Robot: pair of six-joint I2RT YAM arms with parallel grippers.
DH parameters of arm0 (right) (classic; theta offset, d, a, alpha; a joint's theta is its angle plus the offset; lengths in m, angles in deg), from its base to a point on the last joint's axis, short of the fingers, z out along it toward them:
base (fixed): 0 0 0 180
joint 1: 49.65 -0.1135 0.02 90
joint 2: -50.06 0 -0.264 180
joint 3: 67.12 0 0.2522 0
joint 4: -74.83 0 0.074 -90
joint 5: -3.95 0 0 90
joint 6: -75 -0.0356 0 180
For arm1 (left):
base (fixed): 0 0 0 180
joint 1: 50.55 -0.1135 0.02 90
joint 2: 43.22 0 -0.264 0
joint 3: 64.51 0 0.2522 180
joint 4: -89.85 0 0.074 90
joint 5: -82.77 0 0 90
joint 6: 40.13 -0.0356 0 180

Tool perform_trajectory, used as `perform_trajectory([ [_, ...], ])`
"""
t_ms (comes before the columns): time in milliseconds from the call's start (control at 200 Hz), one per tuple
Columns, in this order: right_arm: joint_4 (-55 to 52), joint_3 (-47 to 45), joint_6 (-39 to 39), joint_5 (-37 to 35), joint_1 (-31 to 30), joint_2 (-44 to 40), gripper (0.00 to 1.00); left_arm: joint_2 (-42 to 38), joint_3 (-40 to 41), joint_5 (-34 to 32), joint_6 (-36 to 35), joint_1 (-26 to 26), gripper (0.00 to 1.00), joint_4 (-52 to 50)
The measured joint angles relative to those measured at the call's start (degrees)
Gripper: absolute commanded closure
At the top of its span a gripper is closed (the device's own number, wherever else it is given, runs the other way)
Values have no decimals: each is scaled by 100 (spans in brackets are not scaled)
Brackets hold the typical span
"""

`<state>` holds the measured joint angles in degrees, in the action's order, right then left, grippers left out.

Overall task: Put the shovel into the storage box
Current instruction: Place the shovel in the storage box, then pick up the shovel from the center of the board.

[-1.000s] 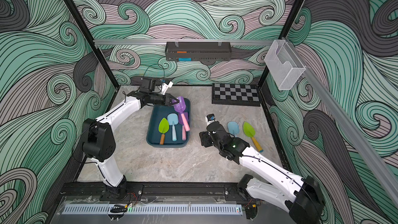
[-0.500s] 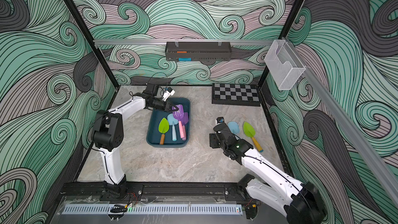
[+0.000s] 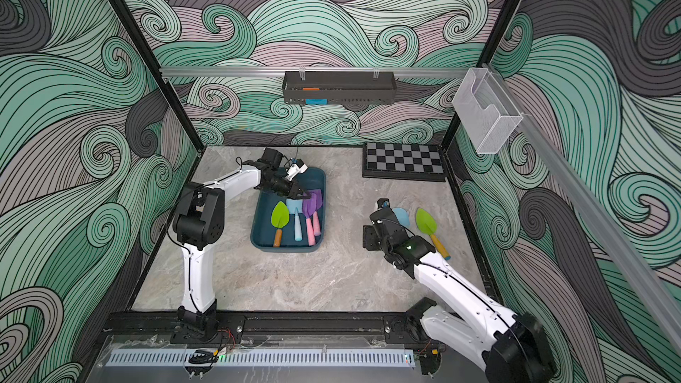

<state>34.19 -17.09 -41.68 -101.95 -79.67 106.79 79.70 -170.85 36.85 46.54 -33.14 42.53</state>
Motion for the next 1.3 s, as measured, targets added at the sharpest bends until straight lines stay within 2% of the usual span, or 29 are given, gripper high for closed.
perform_trajectory([
  [225, -92, 48, -48, 140, 901, 186, 34, 0, -7, -376, 85, 15, 59, -76],
  [405, -122, 190, -52, 254, 1681, 686, 36, -142, -9, -1270, 238, 15, 55, -295],
  [570, -142, 195, -50, 282, 2238, 1134, 34, -634, 15, -1875, 256, 13, 52, -422],
  [730, -125, 227, 4, 297, 2719, 1624, 32, -992, 15, -2020, 254, 13, 52, -420],
  [961, -103, 308, 149, 450, 2975, 2188, 31, -1040, 243, -2028, 260, 13, 52, -415],
  [1156, -103, 376, 262, 728, 3032, 2422, 43, -1257, 433, -1987, 282, 13, 52, -407],
  [1301, -94, 608, 328, 1001, 3032, 2791, 61, -1502, 433, -1917, 293, 13, 51, -363],
])
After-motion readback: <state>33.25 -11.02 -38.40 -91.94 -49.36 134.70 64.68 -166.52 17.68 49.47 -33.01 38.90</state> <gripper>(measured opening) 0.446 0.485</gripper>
